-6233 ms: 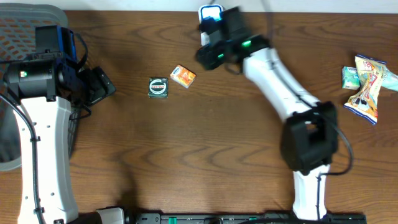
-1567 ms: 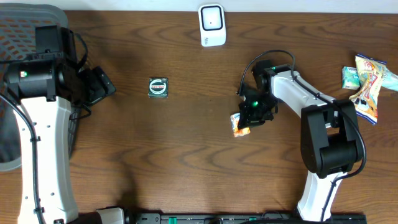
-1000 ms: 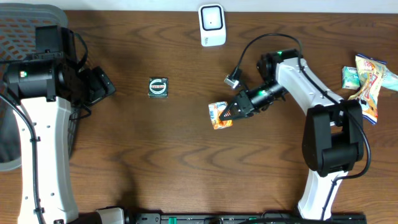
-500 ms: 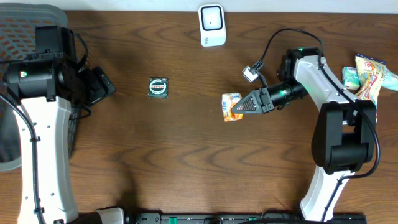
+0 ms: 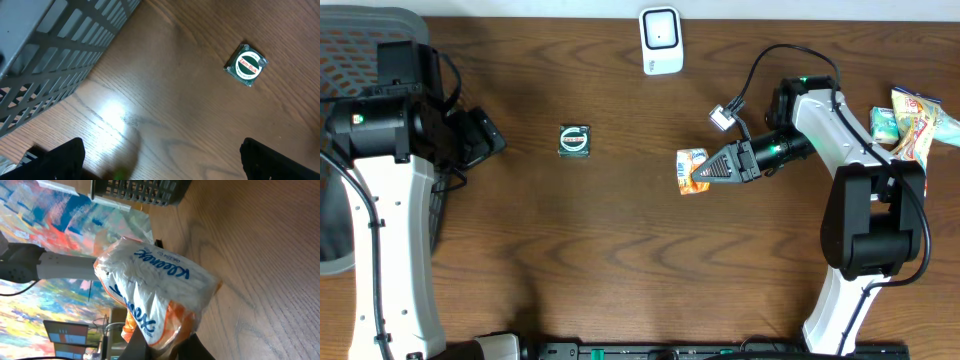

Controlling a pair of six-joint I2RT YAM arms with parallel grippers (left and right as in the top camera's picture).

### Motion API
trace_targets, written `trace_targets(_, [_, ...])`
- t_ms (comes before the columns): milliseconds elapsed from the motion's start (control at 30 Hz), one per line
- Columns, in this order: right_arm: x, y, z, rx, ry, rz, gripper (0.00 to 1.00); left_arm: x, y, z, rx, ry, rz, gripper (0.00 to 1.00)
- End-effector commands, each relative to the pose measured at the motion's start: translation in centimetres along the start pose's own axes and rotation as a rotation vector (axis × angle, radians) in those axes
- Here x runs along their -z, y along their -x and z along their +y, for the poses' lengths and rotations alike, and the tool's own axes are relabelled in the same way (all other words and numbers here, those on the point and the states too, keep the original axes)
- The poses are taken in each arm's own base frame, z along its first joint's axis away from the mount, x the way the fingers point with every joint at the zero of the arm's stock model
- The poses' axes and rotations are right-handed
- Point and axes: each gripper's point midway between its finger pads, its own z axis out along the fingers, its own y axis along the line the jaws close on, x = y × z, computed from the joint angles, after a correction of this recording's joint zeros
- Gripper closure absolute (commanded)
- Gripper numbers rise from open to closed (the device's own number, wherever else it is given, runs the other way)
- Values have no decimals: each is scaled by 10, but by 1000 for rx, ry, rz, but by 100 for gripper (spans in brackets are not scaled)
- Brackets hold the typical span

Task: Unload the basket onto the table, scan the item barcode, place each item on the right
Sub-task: 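Raise the Kleenex pack to the scanner with the right gripper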

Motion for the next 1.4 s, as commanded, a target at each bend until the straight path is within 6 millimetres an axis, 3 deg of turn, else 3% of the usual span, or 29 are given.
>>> trace_targets(0, [1,7,4,40,9,-22,99,-3,-1,2,6,12,9,2])
trace_targets(233, [1,7,4,75,8,-22,99,-3,-1,2,6,12,9,2])
trace_targets(433, [1,-1,-1,243,-17,27,99,-3,-1,2,6,12,9,2])
trace_targets(1100, [-7,-4,-5,180,-30,64,99,-3,0,2,6,12,9,2])
trace_targets(1200, [-16,-12,-24,106,-116,159,99,-3,-1,2,6,12,9,2])
trace_targets(1300, [-16,-23,-68,-79,-373,277,99,-3,0,2,6,12,9,2])
trace_targets(1367, [-2,-27,-103,-211,-633,319,99,-3,0,2,6,12,9,2])
